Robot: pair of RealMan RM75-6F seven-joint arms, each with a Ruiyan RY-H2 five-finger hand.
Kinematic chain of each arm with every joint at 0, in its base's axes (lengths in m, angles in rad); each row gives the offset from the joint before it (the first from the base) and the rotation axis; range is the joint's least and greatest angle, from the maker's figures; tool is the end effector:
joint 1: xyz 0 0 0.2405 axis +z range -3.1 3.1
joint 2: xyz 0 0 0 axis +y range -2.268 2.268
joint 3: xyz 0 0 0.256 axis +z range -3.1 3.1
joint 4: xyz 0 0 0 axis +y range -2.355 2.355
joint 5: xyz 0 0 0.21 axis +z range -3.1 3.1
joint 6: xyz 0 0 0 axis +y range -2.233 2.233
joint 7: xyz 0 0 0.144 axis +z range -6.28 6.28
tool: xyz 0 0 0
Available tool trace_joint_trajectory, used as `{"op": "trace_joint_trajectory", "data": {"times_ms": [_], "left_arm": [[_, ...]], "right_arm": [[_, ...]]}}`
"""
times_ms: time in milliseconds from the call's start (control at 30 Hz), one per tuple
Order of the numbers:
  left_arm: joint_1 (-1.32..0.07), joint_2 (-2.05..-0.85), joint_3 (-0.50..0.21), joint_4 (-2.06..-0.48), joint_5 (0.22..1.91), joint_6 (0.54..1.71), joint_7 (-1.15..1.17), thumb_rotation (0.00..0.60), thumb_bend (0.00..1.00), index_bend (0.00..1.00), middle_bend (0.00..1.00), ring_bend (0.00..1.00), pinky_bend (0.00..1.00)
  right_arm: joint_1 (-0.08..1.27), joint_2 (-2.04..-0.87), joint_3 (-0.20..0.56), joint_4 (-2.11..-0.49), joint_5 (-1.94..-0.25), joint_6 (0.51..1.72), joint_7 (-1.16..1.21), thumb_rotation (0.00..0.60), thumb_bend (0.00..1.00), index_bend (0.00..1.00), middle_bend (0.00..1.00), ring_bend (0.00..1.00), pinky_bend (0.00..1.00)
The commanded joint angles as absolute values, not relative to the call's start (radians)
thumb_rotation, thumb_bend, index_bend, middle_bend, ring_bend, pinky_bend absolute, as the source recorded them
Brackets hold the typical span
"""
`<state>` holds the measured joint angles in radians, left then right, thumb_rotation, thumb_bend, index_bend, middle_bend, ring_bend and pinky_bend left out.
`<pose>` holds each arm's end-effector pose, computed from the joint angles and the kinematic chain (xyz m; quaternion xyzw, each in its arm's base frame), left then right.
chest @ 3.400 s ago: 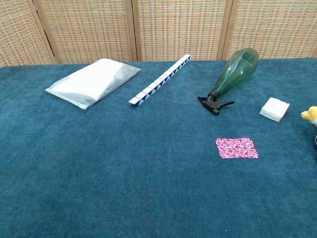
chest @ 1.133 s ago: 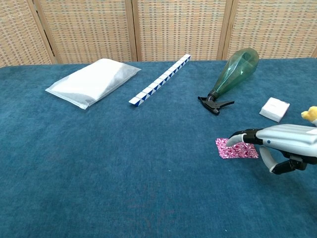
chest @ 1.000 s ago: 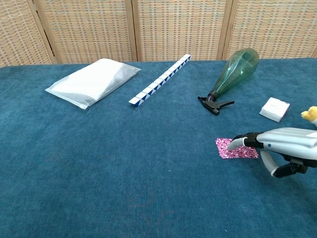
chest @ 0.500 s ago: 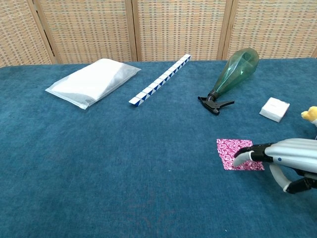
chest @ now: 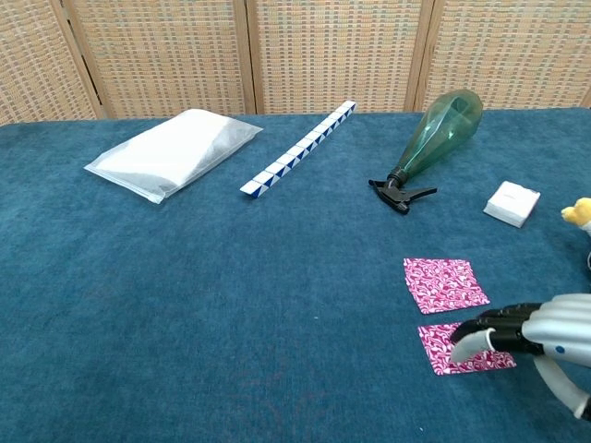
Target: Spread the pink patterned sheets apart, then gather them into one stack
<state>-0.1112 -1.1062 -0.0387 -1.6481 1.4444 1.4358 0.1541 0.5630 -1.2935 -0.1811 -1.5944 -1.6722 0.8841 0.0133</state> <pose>-0.3109 0.1860 0.1547 -0.6203 -0.3701 -0.3310 0.6073 -0.2372 -0.2145 0.0016 0.8558 -0.3820 0.2504 0.2428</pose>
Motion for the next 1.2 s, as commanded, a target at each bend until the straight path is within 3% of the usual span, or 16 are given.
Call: {"op": "trace_joint_trajectory", "data": {"times_ms": [33, 167, 433, 967, 1200], "left_arm": [[-0.111, -1.106, -0.039, -1.648, 1.444, 1.436, 0.154, 0.600, 0.02, 0.00, 0.00, 0.00, 0.00], [-0.112, -1.107, -0.039, -1.648, 1.443, 1.435, 0.158, 0.600, 0.02, 0.00, 0.00, 0.00, 0.00], [-0.112, -1.106, -0.039, -1.649, 1.443, 1.434, 0.155, 0.600, 0.02, 0.00, 0.00, 0.00, 0.00], [-0.113, -1.103, -0.037, -1.648, 1.444, 1.430, 0.146, 0.600, 0.02, 0.00, 0.00, 0.00, 0.00], [-0.113, -1.103, -0.038, -1.651, 1.442, 1.430, 0.150, 0.600, 0.02, 0.00, 0.00, 0.00, 0.00]], "right_arm": [[0.549, -1.293, -0.157, -1.583, -1.694, 0.958, 0.031, 0.600, 1.00, 0.14, 0.12, 0.08, 0.12], [0.554, -1.310, -0.097, -1.545, -1.680, 1.010, 0.019, 0.600, 1.00, 0.14, 0.12, 0.08, 0.12], [0.592, -1.375, -0.037, -1.497, -1.568, 0.917, -0.064, 0.600, 1.00, 0.14, 0.12, 0.08, 0.12], [0.594, -1.414, -0.061, -1.446, -1.513, 0.859, -0.189, 0.600, 1.00, 0.16, 0.14, 0.08, 0.12], [0.571, -1.403, -0.094, -1.428, -1.524, 0.875, -0.215, 0.600, 1.00, 0.26, 0.24, 0.16, 0.14]]}}
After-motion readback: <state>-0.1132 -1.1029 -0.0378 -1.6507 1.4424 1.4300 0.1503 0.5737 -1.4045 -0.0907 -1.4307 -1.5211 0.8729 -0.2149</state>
